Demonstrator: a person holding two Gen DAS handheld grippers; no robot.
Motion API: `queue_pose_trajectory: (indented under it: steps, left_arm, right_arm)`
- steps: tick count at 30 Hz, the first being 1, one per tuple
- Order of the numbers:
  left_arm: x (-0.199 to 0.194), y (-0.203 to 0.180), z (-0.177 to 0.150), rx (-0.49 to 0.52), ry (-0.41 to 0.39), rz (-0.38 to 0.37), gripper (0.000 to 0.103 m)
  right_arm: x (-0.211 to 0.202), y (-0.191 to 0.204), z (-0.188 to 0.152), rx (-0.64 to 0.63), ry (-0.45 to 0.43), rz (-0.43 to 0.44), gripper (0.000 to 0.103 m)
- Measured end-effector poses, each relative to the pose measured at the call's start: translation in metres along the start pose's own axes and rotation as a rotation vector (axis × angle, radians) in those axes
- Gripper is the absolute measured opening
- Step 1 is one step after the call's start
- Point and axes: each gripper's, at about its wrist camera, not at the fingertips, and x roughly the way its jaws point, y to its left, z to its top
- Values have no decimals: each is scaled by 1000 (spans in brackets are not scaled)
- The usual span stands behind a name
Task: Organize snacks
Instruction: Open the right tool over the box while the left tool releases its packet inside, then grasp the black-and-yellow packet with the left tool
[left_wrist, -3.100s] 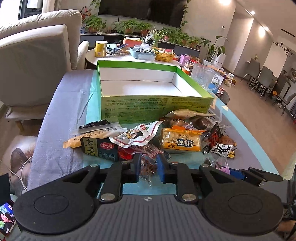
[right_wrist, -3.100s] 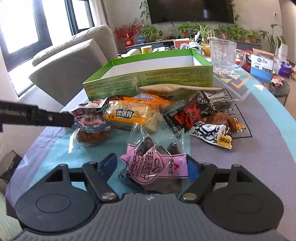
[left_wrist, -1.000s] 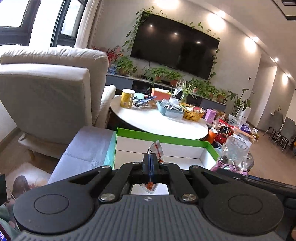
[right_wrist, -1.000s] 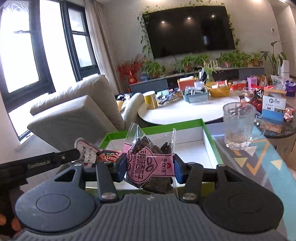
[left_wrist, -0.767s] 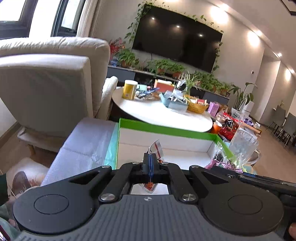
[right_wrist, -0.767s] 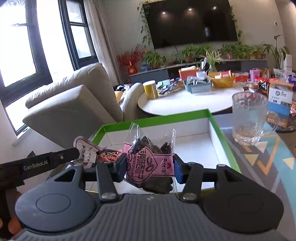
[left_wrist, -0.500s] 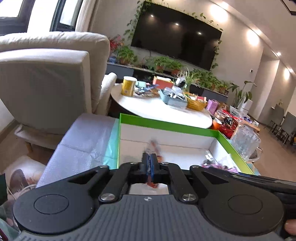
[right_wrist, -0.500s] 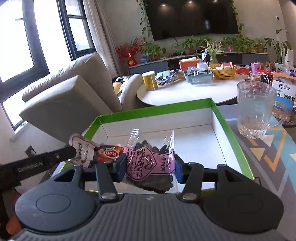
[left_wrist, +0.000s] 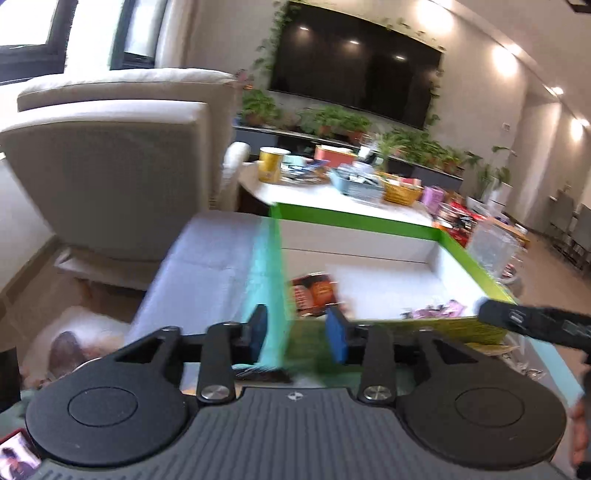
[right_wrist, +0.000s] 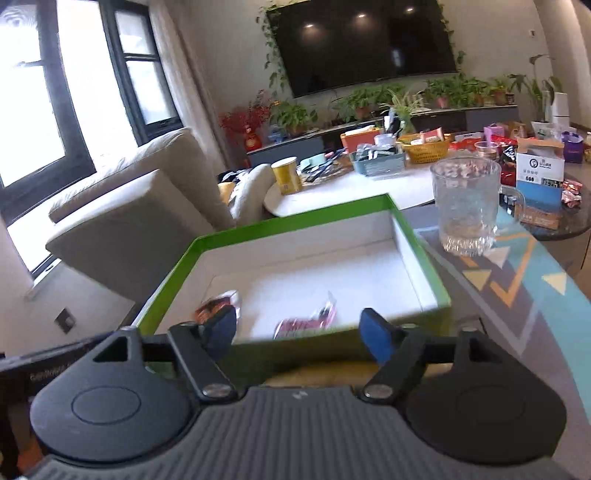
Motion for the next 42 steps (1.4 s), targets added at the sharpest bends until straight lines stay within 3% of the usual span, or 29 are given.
queue_pose_trajectory:
  steps: [6,13,17,23,32,37,42]
  left_arm:
    - [-12,32,-9,-27,24,84,44]
    - [16,50,-14,-117,98,130,44]
    - [37,50,-19,-118,187,97,44]
    - [9,24,-44,-68,192,91,44]
    - [-47,-2,-68,-80,312,-58,44]
    - [-69,0,-64,-61,251,-64,44]
    - [-87,-21,-68,126,199,-220,44]
  right_arm:
    - [-18,9,-22,-8,44,34,51]
    - [-35,12,-38,-13,79,35,51]
    - [-46,15,-42,-35,64,26,51]
    - [-48,7,-51,5,69,20,51]
    - [-50,5,-65,8,99,22,51]
    - [-63,2,-74,-4,92,32,51]
    - [-66,3,-82,-49,105,40,51]
